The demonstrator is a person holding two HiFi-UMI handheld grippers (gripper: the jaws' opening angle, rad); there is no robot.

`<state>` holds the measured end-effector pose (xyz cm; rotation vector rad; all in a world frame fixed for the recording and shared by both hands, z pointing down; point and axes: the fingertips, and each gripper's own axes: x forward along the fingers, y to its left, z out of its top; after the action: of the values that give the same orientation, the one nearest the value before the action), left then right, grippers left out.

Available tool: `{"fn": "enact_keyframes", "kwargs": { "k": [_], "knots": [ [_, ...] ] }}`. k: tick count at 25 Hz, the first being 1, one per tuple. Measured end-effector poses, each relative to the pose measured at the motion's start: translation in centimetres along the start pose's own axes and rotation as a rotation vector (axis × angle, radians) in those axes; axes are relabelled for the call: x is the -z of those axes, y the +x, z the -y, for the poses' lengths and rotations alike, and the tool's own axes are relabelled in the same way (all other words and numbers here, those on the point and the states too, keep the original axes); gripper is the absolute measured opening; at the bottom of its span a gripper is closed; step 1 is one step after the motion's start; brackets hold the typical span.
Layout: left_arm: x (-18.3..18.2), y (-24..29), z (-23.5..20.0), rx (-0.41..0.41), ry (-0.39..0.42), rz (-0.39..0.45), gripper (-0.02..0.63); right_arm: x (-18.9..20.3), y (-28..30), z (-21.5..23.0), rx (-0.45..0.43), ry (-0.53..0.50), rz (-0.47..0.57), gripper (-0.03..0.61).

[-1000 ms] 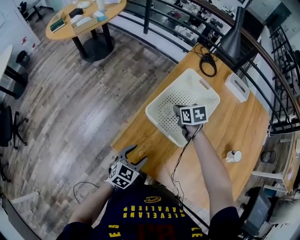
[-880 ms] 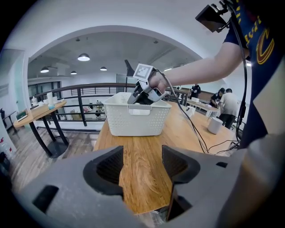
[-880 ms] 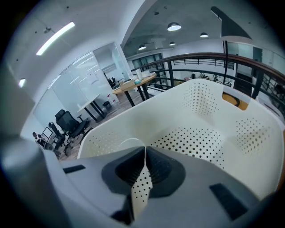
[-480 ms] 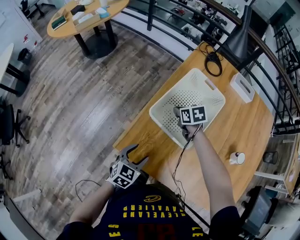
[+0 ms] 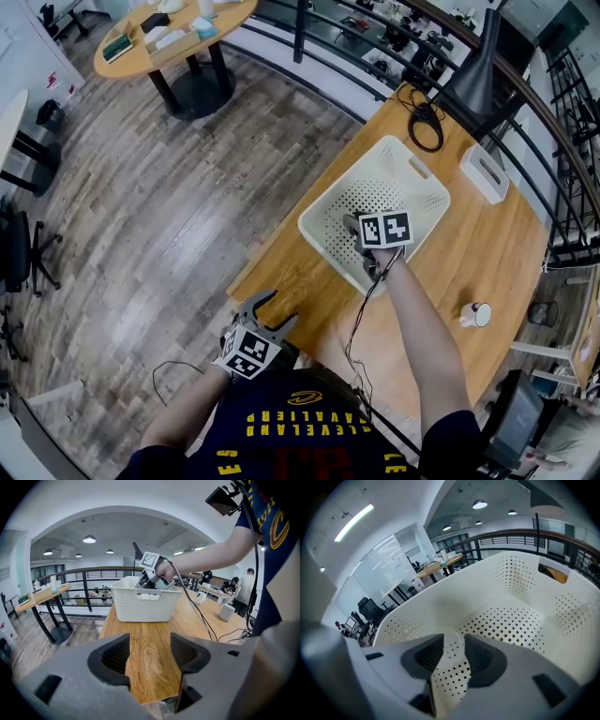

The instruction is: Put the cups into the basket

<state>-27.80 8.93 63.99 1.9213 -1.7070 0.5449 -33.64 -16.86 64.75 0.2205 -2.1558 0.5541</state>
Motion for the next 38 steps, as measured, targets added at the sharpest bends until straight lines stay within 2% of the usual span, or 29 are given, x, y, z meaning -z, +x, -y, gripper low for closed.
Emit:
{"fn": "enact_keyframes", "kwargs": {
  "k": [2,6,11,14,19,25,34,38],
  "knots": [
    [0.0,-0.1,0.0,-0.002,-0.001,0.001,0.276,-0.3,-0.2,0.0,0.016,-0.009,0.012,0.147],
    [0.2,0.1,0.1,-0.003,0.001,0.003,0.276,-1.1,-1.1,0.1,0.04,-0.036,0.054,0.15],
    [-0.1,0.3,0.9,0.021,0.024,0.012,0.276,-2.9,-4.4,-1.3,0.055,-0.066,0.169,0.15],
    [-0.8,0.7,1.9,0.043,0.038,0.02,0.276,-3.6,-7.1,-2.4,0.032,-0.079,0.239,0.149],
    [-2.4,1.6,4.5,0.108,0.077,0.039,0.276,-2.4,-12.9,-2.1,0.037,-0.025,0.356,0.149],
    [-5.7,2.9,8.8,0.193,0.135,0.073,0.276,2.4,-19.0,-1.0,0.035,0.081,0.47,0.127],
    [-10.4,4.4,17.4,0.314,0.183,0.131,0.274,13.7,-26.8,0.7,0.069,0.252,0.581,0.053],
    [-11.7,4.8,21.0,0.37,0.171,0.144,0.214,18.8,-30.2,1.7,0.097,0.345,0.63,0.032]
  ]
}}
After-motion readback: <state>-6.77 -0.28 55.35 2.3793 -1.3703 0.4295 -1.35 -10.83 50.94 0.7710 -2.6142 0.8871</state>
